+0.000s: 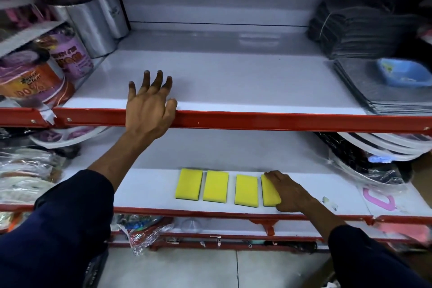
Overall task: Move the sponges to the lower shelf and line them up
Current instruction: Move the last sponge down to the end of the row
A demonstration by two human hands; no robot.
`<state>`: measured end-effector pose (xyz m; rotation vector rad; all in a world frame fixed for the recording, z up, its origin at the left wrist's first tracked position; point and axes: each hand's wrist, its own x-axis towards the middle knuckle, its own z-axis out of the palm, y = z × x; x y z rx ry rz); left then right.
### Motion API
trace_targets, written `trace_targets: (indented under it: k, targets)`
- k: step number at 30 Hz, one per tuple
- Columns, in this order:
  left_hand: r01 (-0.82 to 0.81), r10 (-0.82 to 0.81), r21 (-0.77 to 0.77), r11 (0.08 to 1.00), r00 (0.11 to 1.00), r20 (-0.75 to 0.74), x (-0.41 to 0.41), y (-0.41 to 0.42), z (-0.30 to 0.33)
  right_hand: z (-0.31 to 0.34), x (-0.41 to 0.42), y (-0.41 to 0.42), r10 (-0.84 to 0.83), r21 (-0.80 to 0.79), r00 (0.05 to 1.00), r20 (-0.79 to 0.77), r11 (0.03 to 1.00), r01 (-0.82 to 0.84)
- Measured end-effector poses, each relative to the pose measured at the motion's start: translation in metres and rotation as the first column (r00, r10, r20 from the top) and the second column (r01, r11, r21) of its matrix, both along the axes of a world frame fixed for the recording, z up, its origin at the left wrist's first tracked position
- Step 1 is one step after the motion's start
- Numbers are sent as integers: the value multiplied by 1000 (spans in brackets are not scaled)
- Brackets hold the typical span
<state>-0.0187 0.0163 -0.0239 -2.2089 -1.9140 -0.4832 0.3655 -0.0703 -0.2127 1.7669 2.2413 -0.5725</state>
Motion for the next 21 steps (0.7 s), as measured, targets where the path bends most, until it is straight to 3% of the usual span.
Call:
trace_targets:
  k: [6,13,21]
  targets:
    - [-6,5,-11,1000,1000,-9,0,-2,1,-7,-4,2,15,-37,999,53,999,-13]
    - [23,-23,-11,1000,999,25,7,-20,2,5,-18,5,28,118,999,41,993,-32]
    - [380,-386,198,903,922,-9,69,-102,-51,2,-13,-8,-41,129,999,6,991,40]
